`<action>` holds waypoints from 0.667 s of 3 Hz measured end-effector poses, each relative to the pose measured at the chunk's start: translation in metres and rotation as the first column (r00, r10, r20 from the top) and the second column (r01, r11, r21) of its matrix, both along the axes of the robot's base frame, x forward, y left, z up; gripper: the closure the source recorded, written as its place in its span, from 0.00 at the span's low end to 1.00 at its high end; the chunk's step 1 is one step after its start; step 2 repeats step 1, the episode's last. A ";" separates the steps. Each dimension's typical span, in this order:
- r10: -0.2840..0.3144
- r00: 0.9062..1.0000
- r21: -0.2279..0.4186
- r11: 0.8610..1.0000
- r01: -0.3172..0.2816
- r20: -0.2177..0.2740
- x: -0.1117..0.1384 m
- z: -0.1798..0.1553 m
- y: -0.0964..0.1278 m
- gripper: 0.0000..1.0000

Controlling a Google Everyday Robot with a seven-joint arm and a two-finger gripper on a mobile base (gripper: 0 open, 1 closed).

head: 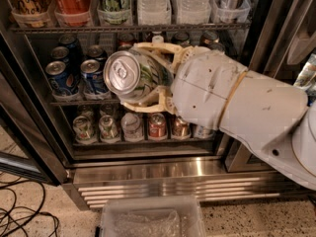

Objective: Pick 7up can from bottom shelf of fridge

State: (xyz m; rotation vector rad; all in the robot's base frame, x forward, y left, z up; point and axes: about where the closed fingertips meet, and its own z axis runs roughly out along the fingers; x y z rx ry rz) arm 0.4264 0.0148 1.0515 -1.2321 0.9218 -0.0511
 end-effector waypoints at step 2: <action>0.000 1.000 0.000 1.000 0.000 0.000 0.000 0.000 0.000 1.00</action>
Offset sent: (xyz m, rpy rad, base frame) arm 0.0000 0.0000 0.0000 0.0000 0.0000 0.0000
